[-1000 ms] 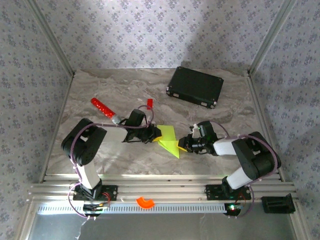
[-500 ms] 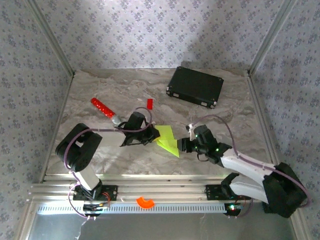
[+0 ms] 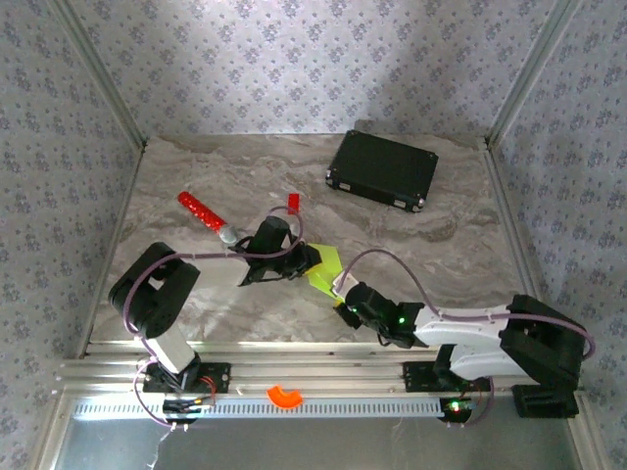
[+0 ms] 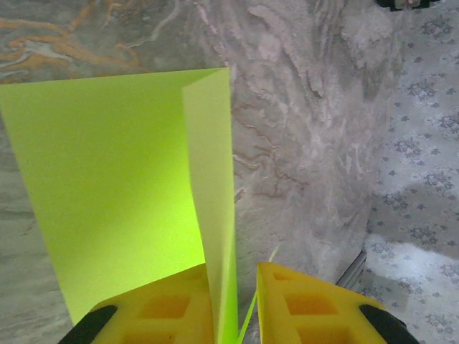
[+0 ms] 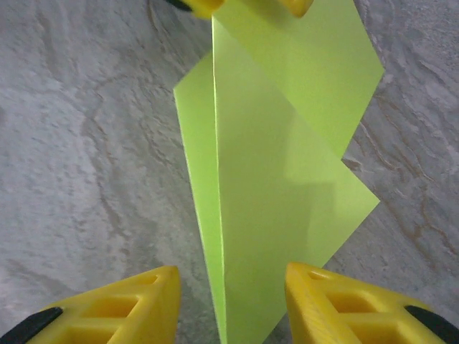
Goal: Fold a paper plane with a square sheet of paper (pick it up from the middle)
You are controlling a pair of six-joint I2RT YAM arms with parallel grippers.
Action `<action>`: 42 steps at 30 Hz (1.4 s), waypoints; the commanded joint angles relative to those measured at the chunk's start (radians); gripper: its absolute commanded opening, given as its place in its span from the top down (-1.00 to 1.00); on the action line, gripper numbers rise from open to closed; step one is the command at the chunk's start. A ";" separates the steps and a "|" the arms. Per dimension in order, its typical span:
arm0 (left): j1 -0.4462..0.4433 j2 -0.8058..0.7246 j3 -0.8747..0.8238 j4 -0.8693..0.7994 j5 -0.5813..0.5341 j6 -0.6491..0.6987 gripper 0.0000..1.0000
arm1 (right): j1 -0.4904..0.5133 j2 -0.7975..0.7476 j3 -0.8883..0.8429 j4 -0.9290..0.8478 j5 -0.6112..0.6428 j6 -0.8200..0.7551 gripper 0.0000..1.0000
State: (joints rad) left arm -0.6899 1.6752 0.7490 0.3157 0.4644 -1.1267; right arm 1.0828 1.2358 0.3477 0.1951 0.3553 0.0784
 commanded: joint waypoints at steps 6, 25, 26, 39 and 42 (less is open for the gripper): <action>-0.009 -0.025 0.040 0.013 0.046 0.027 0.56 | -0.003 0.093 0.044 0.087 0.123 -0.029 0.12; -0.008 -0.011 0.055 0.000 0.048 0.033 0.67 | 0.001 0.164 0.023 0.146 0.115 -0.003 0.46; -0.009 -0.009 0.055 -0.001 0.047 0.032 0.68 | 0.002 0.160 0.019 0.148 0.111 -0.002 0.49; -0.008 -0.001 0.059 -0.004 0.038 0.027 0.74 | -0.001 0.136 -0.015 0.175 0.099 0.013 0.53; -0.008 0.001 0.059 -0.004 0.040 0.027 0.76 | 0.000 0.128 -0.025 0.180 0.097 0.020 0.53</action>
State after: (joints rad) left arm -0.6903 1.6756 0.7765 0.3149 0.5045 -1.1084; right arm 1.0805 1.3834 0.3412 0.3519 0.4561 0.0708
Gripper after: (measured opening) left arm 0.124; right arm 0.234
